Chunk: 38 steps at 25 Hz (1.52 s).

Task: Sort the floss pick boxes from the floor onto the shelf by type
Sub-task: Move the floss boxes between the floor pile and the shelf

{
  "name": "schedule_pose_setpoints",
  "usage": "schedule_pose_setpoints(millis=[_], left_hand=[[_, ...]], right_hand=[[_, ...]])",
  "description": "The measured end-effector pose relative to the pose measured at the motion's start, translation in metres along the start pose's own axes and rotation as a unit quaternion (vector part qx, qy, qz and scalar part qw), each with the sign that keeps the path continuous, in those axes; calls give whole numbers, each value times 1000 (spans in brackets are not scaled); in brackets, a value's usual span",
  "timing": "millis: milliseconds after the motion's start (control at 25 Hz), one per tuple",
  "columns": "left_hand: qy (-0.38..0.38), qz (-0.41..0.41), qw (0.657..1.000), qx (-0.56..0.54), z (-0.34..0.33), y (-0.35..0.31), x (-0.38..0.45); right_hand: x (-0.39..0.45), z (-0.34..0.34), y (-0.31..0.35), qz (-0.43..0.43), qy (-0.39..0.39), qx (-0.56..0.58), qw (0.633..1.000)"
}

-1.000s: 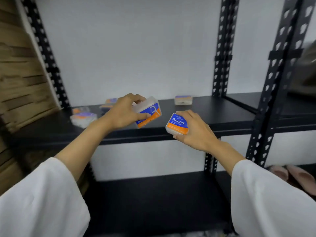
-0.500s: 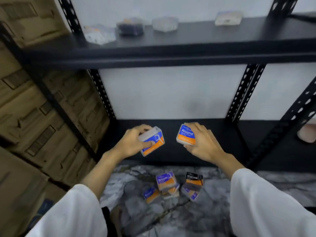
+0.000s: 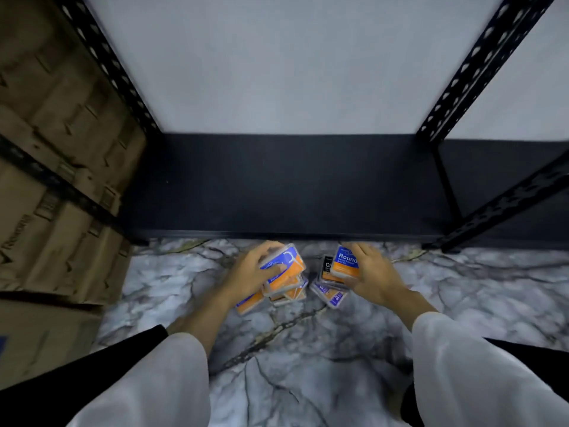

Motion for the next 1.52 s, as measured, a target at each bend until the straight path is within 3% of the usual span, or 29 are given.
schedule_pose_setpoints(millis=[560,1080,1280,1520], left_hand=[[12,19,995,96,-15,15,14],[-15,16,992,127,-9,1,8],[-15,-20,983,184,26,-50,-7],[-32,-54,959,276,124,-171,-57]], right_hand=[[21,-21,4,6,46,0,999],[11,-8,12,15,24,2,1000],[-4,46,42,42,1,-8,999],[-49,189,127,97,-54,23,994]])
Point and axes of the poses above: each hand's wrist, its own x-axis towards the middle knuckle, its own z-axis out of the back of the hand, y = z × x, the point moved 6 cm from there along x, towards the middle knuckle, and after that the axes turned 1 degree about -x, right-handed, at the moved point
